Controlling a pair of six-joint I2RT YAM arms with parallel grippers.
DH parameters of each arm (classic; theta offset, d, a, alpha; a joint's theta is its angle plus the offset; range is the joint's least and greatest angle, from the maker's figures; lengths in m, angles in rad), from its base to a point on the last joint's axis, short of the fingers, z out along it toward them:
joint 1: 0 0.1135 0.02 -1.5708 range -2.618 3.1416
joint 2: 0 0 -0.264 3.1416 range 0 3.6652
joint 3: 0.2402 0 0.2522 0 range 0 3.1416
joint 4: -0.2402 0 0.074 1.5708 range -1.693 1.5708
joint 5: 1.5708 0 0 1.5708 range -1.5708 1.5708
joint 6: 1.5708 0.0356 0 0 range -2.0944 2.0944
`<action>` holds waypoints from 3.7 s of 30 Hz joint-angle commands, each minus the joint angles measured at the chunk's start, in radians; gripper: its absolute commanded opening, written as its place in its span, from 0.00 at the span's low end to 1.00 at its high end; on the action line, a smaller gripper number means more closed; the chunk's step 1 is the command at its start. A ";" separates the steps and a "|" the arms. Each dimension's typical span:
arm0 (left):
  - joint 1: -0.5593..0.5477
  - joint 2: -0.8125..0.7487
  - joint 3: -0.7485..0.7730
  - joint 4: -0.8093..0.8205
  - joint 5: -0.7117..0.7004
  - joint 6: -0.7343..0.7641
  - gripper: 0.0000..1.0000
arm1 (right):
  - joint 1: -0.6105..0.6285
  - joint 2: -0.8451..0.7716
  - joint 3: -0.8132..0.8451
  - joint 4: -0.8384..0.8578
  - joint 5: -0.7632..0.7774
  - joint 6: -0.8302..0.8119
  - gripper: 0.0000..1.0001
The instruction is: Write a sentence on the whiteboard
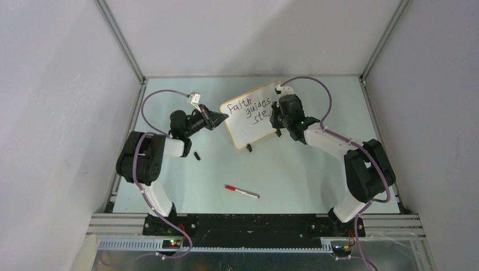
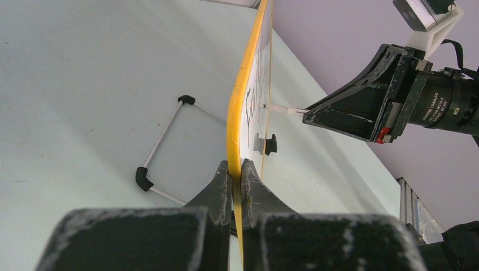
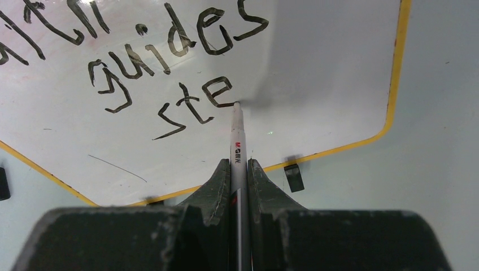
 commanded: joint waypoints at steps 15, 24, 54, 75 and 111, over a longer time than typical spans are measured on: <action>0.003 -0.028 -0.007 -0.035 -0.035 0.110 0.00 | -0.015 -0.101 -0.008 0.038 -0.037 0.002 0.00; 0.002 -0.028 -0.007 -0.035 -0.035 0.110 0.00 | -0.043 -0.081 -0.007 0.082 -0.046 0.003 0.00; 0.002 -0.028 -0.008 -0.035 -0.036 0.111 0.00 | -0.053 0.001 0.054 0.065 -0.060 -0.003 0.00; 0.003 -0.027 -0.007 -0.038 -0.038 0.113 0.00 | -0.054 0.019 0.071 0.039 -0.054 -0.008 0.00; 0.004 -0.031 -0.011 -0.038 -0.040 0.114 0.00 | -0.048 -0.028 -0.017 -0.036 -0.035 -0.014 0.00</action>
